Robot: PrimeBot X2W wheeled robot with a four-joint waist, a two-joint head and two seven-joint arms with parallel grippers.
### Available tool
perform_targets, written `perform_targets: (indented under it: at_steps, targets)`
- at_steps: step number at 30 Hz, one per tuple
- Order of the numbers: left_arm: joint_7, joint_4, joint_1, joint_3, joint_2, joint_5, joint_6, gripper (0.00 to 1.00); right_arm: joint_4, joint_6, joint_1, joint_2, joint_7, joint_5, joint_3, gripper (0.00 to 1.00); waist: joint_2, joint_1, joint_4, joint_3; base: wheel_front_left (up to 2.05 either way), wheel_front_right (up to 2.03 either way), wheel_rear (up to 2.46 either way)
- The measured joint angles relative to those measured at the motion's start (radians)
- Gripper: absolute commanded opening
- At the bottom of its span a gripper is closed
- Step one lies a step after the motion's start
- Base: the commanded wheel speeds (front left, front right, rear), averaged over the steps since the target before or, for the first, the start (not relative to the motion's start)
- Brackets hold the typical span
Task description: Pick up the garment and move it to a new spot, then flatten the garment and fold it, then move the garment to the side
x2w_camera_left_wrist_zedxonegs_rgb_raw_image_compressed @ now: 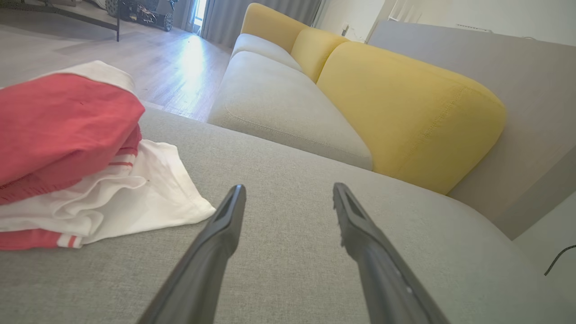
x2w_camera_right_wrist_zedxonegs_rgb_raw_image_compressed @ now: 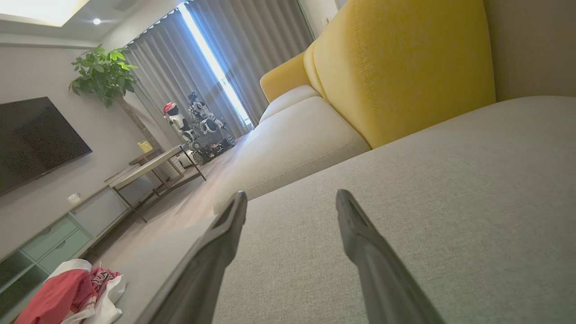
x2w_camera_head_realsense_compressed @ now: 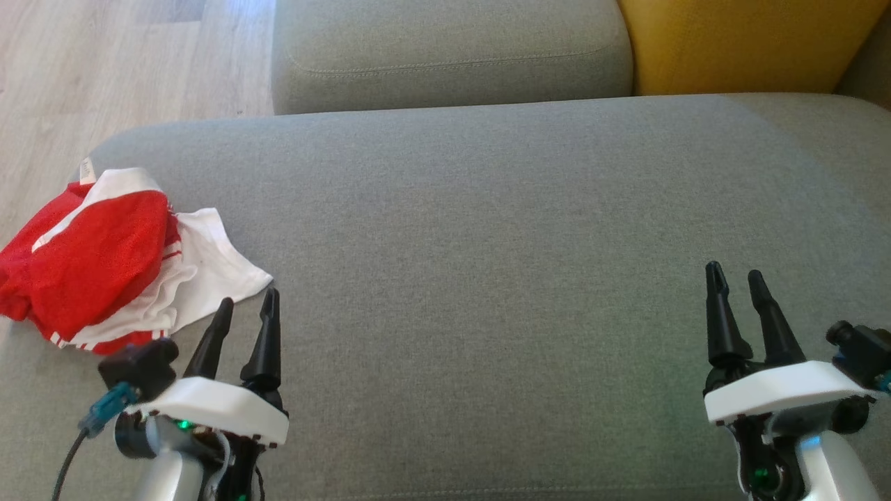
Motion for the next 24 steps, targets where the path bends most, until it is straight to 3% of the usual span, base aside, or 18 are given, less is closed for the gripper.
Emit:
perform_targets:
  at_steps: [24]
  targets:
    - [-0.068, 0.021, 0.000, -0.042, 0.022, 0.238, 0.039, 1.00, 0.005, 0.000, 0.024, 0.013, -0.030, -0.262, 0.026, 1.00, 0.0000, 0.0000, 0.002, -0.009, 0.00, 0.00, 0.00]
